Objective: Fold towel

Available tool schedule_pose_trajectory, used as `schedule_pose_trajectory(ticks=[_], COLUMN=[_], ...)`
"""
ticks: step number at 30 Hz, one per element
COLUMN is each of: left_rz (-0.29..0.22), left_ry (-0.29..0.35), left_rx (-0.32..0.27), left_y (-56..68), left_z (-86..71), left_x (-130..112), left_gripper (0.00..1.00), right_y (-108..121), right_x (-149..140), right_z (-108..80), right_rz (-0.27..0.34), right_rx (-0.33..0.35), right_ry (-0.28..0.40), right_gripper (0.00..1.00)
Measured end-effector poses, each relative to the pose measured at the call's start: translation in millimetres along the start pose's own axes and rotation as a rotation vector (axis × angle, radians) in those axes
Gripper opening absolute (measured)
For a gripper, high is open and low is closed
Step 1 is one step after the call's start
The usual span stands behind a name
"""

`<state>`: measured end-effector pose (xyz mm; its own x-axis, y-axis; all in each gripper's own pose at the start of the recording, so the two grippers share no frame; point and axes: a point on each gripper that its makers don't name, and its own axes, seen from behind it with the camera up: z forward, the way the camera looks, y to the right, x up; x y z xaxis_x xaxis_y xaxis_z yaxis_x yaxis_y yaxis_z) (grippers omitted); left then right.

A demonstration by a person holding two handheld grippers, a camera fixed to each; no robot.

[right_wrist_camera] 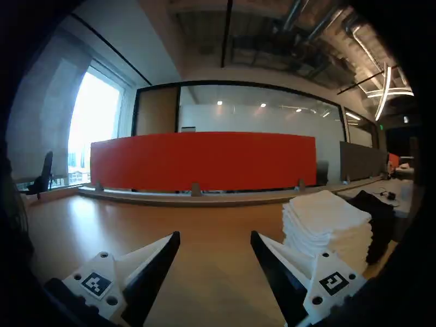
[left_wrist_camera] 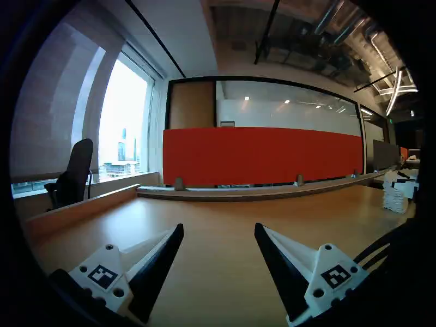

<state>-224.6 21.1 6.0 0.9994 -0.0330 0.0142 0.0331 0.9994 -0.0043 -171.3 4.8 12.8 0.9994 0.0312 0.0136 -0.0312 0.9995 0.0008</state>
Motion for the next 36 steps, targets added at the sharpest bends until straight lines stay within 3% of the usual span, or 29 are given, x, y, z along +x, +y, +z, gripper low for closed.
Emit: schedule_pose_trajectory(ticks=[36], left_rz=[0.000], left_ry=[0.000], left_rx=[0.000], left_y=[-0.9], left_z=[0.5], left_x=[0.3], left_gripper=[0.97], right_y=[-7.8], right_x=[3.2], right_z=[-5.9], right_rz=[-0.007], right_rx=[0.018], right_ry=[0.012], right_gripper=[1.00])
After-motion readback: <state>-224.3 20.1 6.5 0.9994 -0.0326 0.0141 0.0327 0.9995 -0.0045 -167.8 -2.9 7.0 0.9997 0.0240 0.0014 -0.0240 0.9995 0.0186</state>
